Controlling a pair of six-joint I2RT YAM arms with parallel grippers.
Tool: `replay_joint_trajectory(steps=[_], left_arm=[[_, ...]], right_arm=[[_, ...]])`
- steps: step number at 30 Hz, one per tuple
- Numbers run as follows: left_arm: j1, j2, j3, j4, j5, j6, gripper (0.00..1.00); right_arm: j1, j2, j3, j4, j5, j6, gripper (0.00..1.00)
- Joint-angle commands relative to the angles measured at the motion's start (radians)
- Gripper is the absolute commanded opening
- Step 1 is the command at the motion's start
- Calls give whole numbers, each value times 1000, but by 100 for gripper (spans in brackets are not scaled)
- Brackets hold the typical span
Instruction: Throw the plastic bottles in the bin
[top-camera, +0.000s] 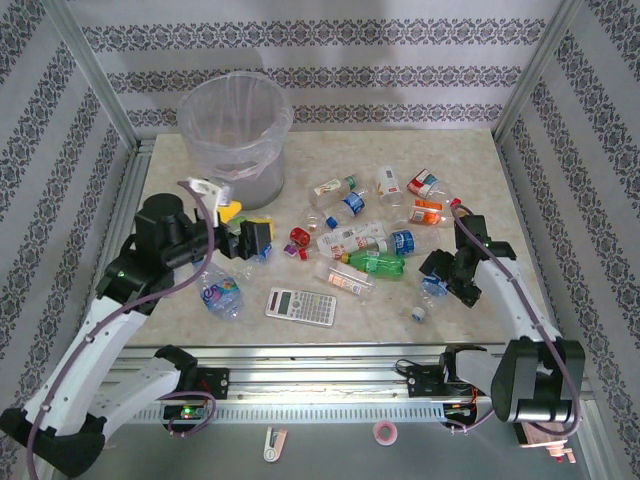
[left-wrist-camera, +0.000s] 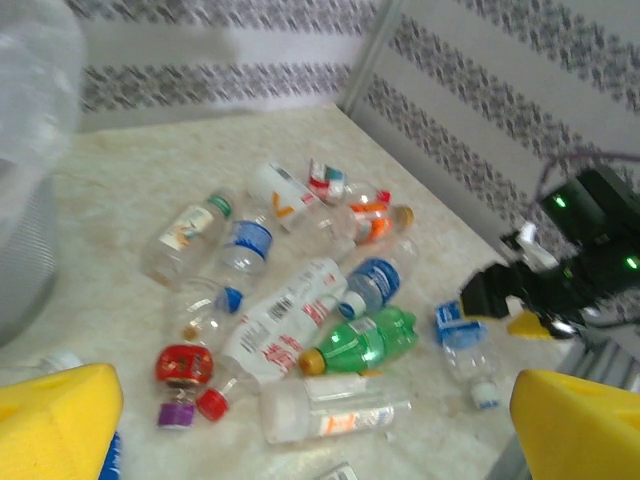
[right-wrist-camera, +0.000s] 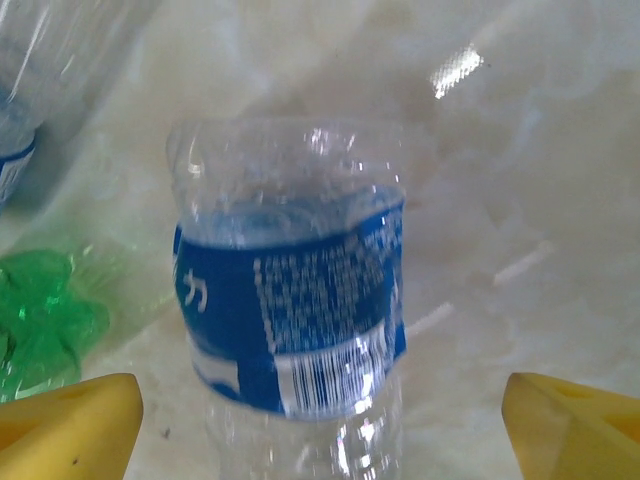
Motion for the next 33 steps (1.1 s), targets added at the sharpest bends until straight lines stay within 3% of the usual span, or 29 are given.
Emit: replay_joint_trajectory(steps=[1, 15, 20, 26, 33], left_arm=[[-88, 20, -12, 55, -71, 12, 100], [-207, 125, -13, 154, -89, -7, 100], [-237, 166, -13, 202, -85, -32, 100], [-254, 209, -9, 259, -59, -60, 100], [-274, 294, 23, 297, -2, -80, 100]], right_arm=[[-16, 46, -20, 98, -24, 11, 92], [-22, 194, -40, 211, -33, 17, 82], [-22, 201, -54, 217, -30, 12, 72], [-24, 170, -65, 218, -47, 6, 57], [-22, 17, -12, 147, -90, 1, 56]])
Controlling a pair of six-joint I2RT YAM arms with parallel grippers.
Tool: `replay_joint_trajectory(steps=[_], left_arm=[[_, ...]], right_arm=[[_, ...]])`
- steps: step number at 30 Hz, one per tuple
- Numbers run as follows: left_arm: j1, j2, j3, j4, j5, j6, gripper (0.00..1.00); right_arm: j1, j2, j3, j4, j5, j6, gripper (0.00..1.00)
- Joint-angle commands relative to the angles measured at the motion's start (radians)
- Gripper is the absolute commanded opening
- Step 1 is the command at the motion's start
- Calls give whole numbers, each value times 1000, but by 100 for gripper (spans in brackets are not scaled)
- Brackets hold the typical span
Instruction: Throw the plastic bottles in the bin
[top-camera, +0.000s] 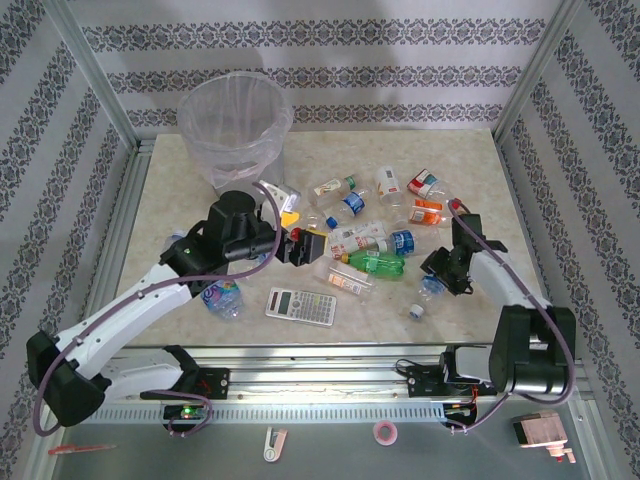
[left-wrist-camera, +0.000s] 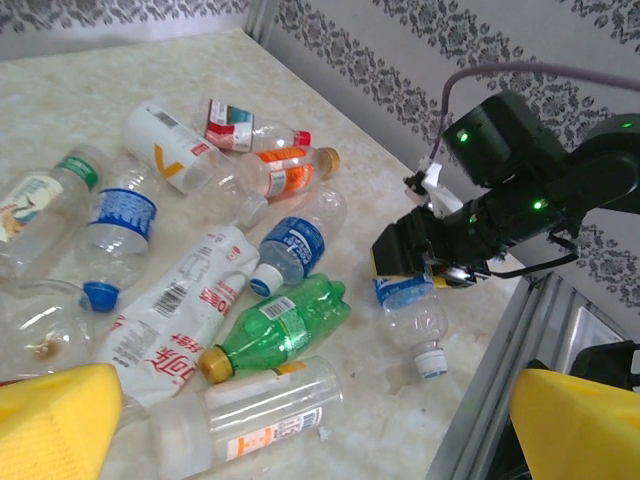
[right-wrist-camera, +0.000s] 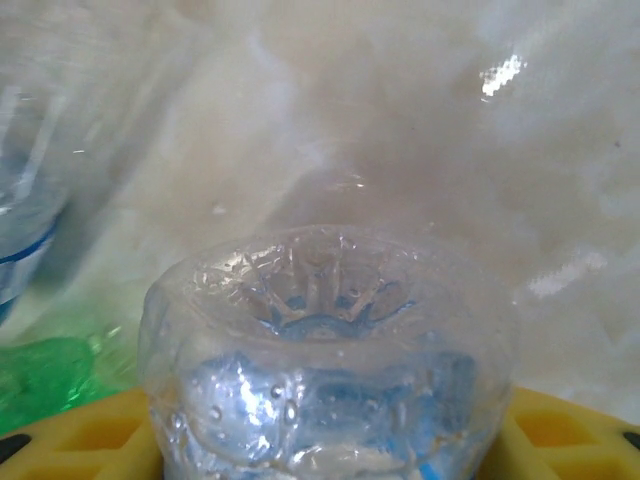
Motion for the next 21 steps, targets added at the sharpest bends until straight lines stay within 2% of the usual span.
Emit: replay_joint_trajectory(steps=[1, 9, 15, 21], left_arm=[[-28, 34, 38, 79, 48, -27, 100], [-52, 151, 72, 200, 139, -98, 100], [-82, 262, 151, 248, 239, -115, 100], [-83, 356, 218, 264, 346, -193, 100]], right_arm=[[-8, -94, 49, -65, -46, -2, 55], [54, -280, 239, -105, -174, 30, 51], [195, -251, 433, -90, -169, 61, 51], [282, -190, 576, -68, -164, 88, 51]])
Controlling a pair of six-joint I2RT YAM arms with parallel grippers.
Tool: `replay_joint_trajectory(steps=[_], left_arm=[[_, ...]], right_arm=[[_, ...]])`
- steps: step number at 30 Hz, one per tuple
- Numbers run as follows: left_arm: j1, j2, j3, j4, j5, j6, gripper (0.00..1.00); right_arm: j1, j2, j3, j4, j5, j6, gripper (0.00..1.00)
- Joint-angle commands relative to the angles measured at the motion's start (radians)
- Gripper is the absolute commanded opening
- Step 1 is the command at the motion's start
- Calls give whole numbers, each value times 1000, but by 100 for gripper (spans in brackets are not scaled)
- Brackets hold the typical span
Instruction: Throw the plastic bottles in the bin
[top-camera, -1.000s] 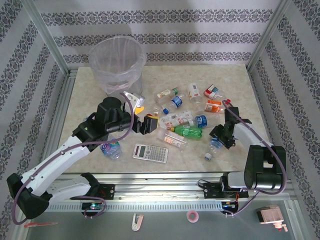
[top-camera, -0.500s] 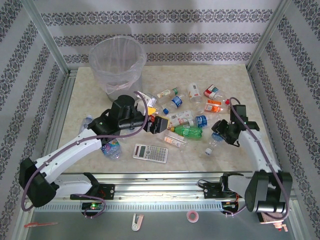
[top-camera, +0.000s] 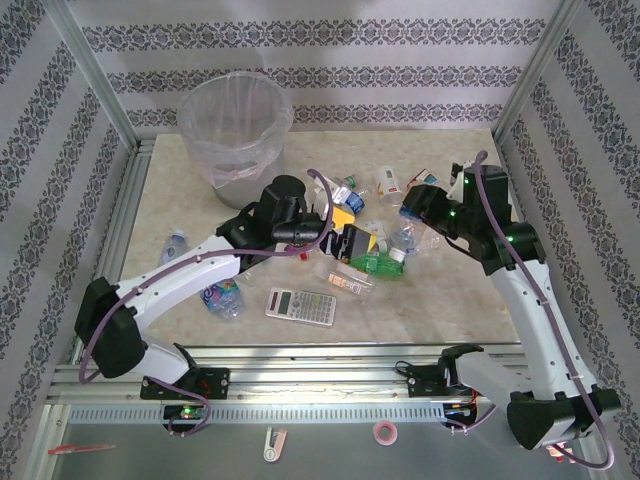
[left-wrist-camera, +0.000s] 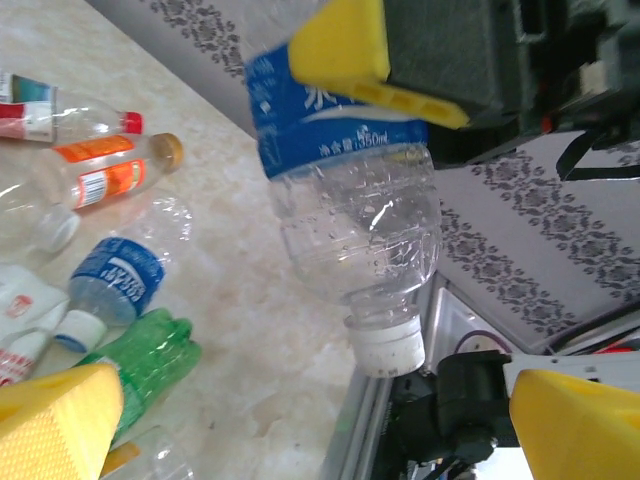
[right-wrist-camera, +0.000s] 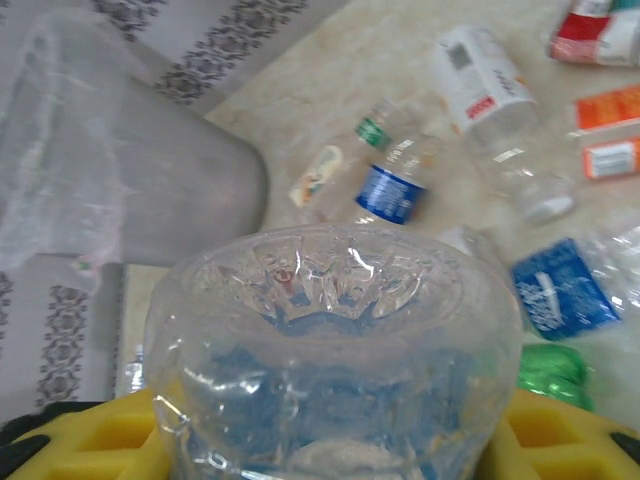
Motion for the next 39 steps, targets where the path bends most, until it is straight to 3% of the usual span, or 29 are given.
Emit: replay_joint_trajectory(steps=[1, 8, 20, 25, 30, 36, 39], left_arm=[[-10, 32, 43, 61, 91, -80, 100], [-21, 87, 104, 3, 120, -108, 100], [-42, 138, 127, -54, 160, -92, 86], [-47, 154, 136, -57, 171, -94, 74], [-47, 164, 144, -48, 181, -94, 50], [-47, 164, 141, -44, 178, -88, 31], [-45, 163, 141, -45, 175, -88, 20]], right_arm=[[36, 29, 68, 15, -10, 35, 51], [114, 79, 126, 25, 12, 28, 50], [154, 97, 138, 36, 22, 29, 50], [162, 96, 136, 38, 22, 26, 49], [165, 94, 127, 34, 28, 23, 47], [166, 88, 121, 27, 28, 14, 47], [166, 86, 121, 34, 17, 8, 52]])
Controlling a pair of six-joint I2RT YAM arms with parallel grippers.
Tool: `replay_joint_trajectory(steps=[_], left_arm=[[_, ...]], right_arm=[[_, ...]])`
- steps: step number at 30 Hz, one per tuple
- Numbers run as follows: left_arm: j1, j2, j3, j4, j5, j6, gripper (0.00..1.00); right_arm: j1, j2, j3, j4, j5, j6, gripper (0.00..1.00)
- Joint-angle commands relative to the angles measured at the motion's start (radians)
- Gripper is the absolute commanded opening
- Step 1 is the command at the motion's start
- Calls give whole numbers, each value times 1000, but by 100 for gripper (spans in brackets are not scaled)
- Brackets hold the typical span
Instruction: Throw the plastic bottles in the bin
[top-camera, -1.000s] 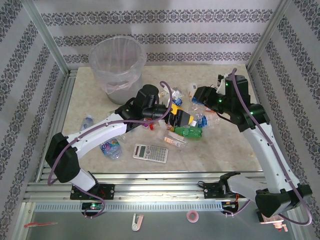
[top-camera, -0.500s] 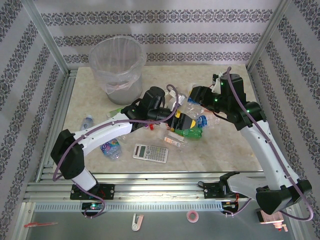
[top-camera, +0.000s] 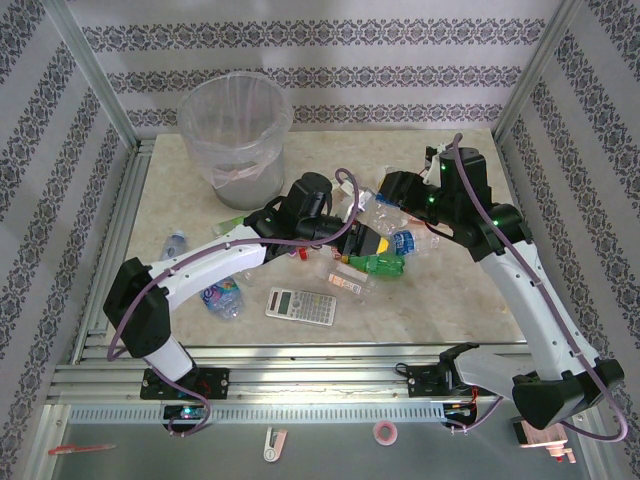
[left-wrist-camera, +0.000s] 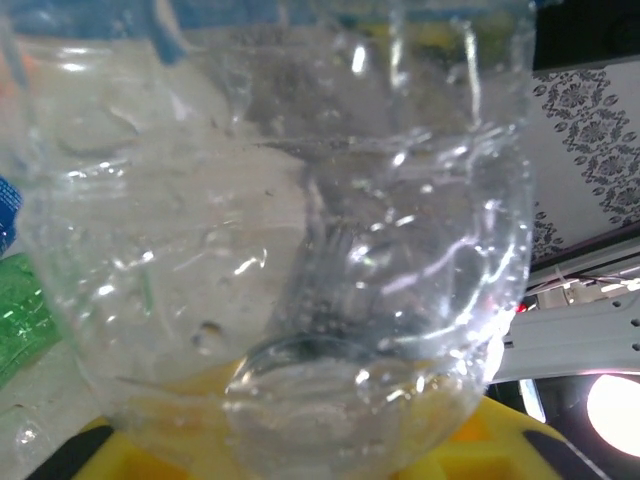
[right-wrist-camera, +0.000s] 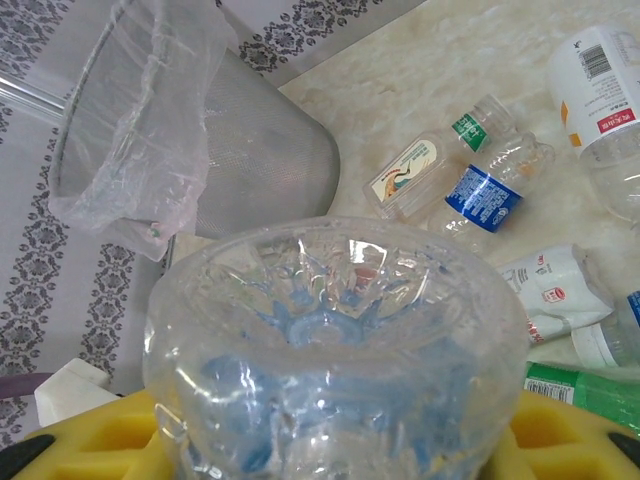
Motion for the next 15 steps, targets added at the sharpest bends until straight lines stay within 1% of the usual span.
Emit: replay_joint_trajectory(steps=[1, 5, 9, 10, 11, 12, 15], left_arm=[[-11, 8, 27, 14, 12, 28, 18], [-7, -5, 14, 31, -13, 28, 11], [2, -31, -10, 43, -66, 36, 8], [5, -41, -20, 44, -88, 45, 8], [8, -47, -27, 42, -103, 48, 8], [16, -52, -30, 37, -111, 46, 5], [38, -53, -32, 19, -108, 35, 0]], right_arm=[[11, -15, 9, 10, -17, -4, 55], [10, -29, 3, 33, -31, -21, 68], [10, -46, -9, 68, -45, -30, 84], [11, -51, -10, 75, -42, -33, 89], [11, -55, -13, 80, -35, -35, 97], [10, -60, -13, 83, -34, -40, 98], [10, -61, 5, 76, -34, -64, 98]])
